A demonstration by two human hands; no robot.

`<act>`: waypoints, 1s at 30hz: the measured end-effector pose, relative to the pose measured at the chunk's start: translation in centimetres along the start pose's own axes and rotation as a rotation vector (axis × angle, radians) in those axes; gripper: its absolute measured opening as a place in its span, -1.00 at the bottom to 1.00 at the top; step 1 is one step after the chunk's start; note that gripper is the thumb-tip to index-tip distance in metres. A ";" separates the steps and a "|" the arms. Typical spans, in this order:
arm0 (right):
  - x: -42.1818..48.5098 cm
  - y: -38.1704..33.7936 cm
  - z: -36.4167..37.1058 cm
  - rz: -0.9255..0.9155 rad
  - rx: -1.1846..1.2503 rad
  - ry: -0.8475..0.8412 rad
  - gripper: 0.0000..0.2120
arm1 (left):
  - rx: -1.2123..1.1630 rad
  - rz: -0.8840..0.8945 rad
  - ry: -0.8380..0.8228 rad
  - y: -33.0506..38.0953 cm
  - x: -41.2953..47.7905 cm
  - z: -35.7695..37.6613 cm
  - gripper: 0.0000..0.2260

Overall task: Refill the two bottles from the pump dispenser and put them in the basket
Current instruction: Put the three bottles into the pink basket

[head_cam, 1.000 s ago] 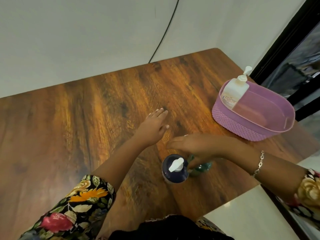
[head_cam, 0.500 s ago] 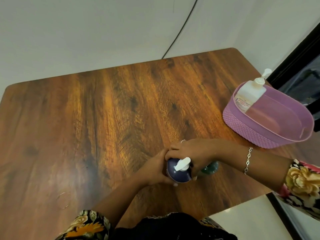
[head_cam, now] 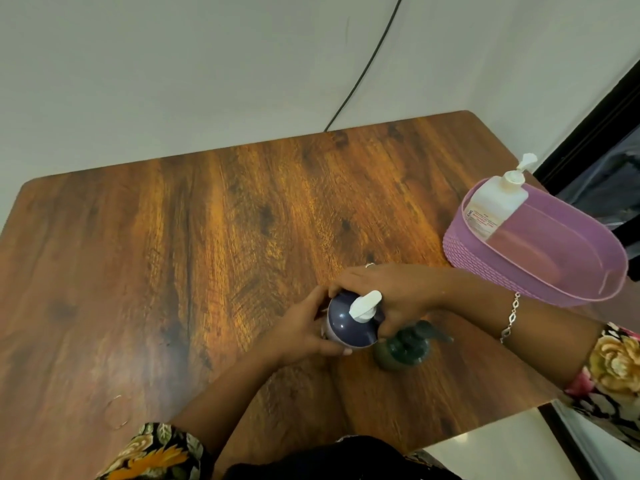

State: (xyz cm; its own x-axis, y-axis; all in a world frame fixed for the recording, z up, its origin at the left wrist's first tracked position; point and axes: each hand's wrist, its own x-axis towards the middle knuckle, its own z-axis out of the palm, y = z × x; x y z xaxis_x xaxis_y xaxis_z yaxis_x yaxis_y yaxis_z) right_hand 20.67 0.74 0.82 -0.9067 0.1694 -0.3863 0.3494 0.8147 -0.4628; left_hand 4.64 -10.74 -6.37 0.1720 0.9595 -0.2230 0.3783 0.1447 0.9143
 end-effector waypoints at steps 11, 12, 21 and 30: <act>-4.4 2.8 -4.6 0.096 0.137 0.358 -0.34 | 0.031 0.162 0.023 6.3 6.3 -2.1 -0.40; -5.0 3.0 -4.7 0.123 0.136 0.390 -0.35 | 0.031 0.174 0.019 6.9 6.9 -1.9 -0.40; -12.8 4.7 -5.3 0.381 0.151 0.573 -0.37 | 0.069 0.309 -0.071 11.9 12.6 2.2 -0.48; -19.7 6.3 -5.2 0.570 0.112 0.743 -0.37 | 0.051 0.407 -0.108 16.8 16.9 8.1 -0.40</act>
State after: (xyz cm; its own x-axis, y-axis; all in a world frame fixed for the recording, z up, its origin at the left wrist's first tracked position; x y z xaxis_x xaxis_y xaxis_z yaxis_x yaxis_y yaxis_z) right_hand 39.48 5.41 9.68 -0.4970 0.8677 0.0114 0.7724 0.4484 -0.4499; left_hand 21.29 5.97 2.45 0.4097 0.9047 0.1165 0.3036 -0.2556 0.9179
